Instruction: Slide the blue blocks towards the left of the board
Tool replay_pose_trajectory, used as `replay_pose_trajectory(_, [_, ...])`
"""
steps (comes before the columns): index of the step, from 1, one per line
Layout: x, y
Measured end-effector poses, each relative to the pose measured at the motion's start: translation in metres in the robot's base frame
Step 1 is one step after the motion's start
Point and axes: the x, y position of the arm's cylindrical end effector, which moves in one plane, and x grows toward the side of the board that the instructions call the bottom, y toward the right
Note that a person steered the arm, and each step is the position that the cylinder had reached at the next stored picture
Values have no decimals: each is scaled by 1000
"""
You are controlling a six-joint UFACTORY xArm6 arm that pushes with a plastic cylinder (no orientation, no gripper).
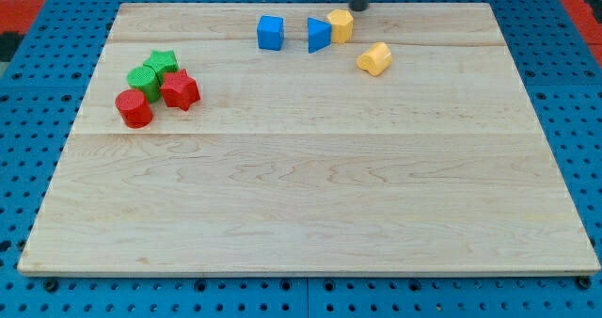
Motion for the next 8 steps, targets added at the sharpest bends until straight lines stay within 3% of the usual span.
replay_pose_trajectory(1, [6, -45])
replay_pose_trajectory(2, [37, -11])
replay_pose_trajectory(3, [41, 29])
replay_pose_trajectory(4, [55, 25])
replay_pose_trajectory(6, [61, -47])
replay_pose_trajectory(7, [60, -115])
replay_pose_trajectory(8, [69, -124])
